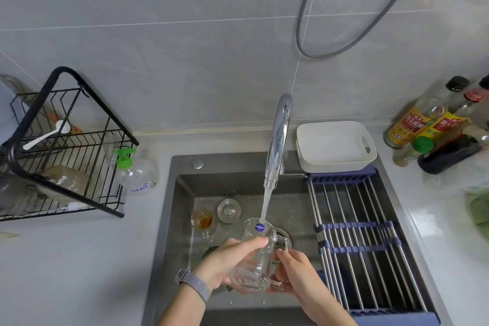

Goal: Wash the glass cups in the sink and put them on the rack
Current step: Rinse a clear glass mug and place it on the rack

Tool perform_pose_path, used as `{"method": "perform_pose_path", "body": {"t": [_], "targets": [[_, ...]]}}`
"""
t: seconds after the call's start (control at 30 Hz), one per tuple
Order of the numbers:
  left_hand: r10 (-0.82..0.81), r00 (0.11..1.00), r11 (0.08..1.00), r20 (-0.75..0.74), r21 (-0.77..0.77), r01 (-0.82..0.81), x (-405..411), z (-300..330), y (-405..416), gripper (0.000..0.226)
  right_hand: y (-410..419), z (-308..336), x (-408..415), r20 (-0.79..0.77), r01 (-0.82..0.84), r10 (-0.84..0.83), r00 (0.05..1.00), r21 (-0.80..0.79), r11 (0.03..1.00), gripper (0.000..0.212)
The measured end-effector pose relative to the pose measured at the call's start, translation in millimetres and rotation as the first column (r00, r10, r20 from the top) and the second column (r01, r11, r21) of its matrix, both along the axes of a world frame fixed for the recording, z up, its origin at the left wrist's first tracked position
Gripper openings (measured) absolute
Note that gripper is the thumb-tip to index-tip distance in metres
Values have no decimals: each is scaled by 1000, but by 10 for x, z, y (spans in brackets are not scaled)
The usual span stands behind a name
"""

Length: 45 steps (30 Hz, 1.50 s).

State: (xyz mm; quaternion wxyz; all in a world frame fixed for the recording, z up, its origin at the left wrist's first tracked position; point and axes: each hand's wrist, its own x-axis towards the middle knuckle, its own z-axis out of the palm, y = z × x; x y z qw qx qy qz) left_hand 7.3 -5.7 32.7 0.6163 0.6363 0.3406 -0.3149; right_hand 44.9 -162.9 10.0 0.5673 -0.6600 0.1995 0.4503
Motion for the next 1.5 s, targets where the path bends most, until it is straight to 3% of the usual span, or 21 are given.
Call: {"method": "perform_pose_path", "body": {"t": [0.1, 0.17, 0.33, 0.5, 0.53, 0.6, 0.67, 0.77, 0.83, 0.93, 1.07, 1.13, 1.17, 1.23, 1.3, 1.37, 1.43, 1.5], "targets": [[-30, 996, 999, 79, 39, 27, 23, -52, 16, 26, -13, 34, 25, 28, -10, 9, 1000, 39, 999, 26], [-41, 990, 999, 133, 30, 37, 57, -81, 12, 32, -27, 29, 38, 70, -16, 12, 997, 50, 999, 25], [-6, 984, 999, 177, 37, -1, 116, -227, 16, 88, -45, -10, 80, 185, -67, 54, 981, 67, 995, 21], [31, 957, 993, 288, 99, -62, 146, -337, 21, 75, -52, -96, 152, 296, -129, 85, 951, 133, 983, 10], [32, 952, 991, 306, 114, -69, 160, -353, 22, 75, -60, -85, 185, 343, -108, 52, 938, 145, 983, 13], [30, 941, 988, 338, 135, -80, 193, -359, 26, 76, -81, -32, 274, 434, -78, -13, 901, 191, 978, 44], [5, 929, 984, 370, 166, -72, 223, -336, 27, 77, -94, 36, 396, 510, -96, -7, 860, 176, 980, 62], [-41, 904, 977, 426, 208, -53, 248, -281, 35, 77, -92, 83, 515, 589, -178, 49, 807, 164, 970, 54], [-94, 876, 970, 473, 244, -27, 273, -233, 41, 77, -95, 133, 545, 724, -262, 110, 681, 101, 960, 38], [-181, 855, 956, 487, 291, 36, 316, -162, 60, 81, -119, 185, 596, 925, -366, 241, 295, -124, 922, 25], [-201, 842, 965, 501, 249, 82, 367, -158, 129, 84, -87, 216, 738, 824, -514, 554, -120, -529, 675, 35], [-235, 821, 958, 521, 265, 106, 394, -155, 159, 84, -47, 211, 768, 752, -472, 588, -299, -652, 594, 30], [-238, 813, 958, 532, 268, 105, 401, -152, 168, 83, -23, 217, 765, 747, -463, 574, -335, -661, 590, 27], [-178, 812, 977, 557, 196, 80, 410, -135, 184, 81, 20, 225, 745, 804, -501, 530, -270, -588, 636, 20], [-57, 824, 998, 564, 16, 59, 384, -144, 217, 83, 67, 256, 715, 878, -558, 474, -66, -426, 712, 21], [195, 839, 956, 508, -289, -47, 288, -191, 248, 88, 113, 288, 672, 890, -526, 436, 134, -309, 792, 24], [498, 831, 741, 248, -619, -260, 197, -305, 230, 92, 145, 313, 617, 864, -409, 395, 311, -254, 877, 22], [632, 774, 530, 28, -745, -406, 126, -392, 164, 78, 171, 322, 548, 814, -280, 319, 485, -201, 939, 24]]}}
